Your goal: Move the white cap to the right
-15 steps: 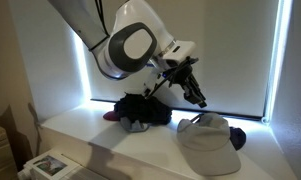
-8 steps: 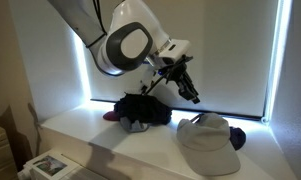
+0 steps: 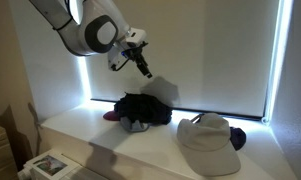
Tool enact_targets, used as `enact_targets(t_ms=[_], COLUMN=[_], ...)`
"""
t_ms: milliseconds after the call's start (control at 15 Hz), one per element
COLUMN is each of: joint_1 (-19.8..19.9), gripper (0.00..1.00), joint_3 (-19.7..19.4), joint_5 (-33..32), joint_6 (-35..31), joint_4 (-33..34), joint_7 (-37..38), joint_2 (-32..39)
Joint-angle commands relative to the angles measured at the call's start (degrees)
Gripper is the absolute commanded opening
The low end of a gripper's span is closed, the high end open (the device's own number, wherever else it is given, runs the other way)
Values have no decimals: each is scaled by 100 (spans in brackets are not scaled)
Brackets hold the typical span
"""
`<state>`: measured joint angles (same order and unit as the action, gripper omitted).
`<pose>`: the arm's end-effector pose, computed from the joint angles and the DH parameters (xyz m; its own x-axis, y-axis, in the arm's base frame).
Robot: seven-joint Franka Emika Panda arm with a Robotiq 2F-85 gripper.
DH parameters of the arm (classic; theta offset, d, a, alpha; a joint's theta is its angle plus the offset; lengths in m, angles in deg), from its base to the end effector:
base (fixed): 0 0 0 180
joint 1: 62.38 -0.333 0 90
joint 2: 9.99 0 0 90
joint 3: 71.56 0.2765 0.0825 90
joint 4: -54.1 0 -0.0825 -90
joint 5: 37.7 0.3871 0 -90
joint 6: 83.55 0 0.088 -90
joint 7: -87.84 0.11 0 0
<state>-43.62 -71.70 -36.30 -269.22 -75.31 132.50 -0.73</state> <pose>0.5517 -0.1914 0.3457 0.2135 -0.8339 0.5090 -0.6906 -0.4973 -0.5251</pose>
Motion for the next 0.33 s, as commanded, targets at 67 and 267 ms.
enact_targets(t_ms=[67, 267], joint_1=[845, 721], gripper=[100, 100], joint_3=[2011, 2117], joint_5=[364, 245], joint_6=[-249, -99], joint_4=[470, 397], joint_7=[-483, -204], joint_2=[516, 409])
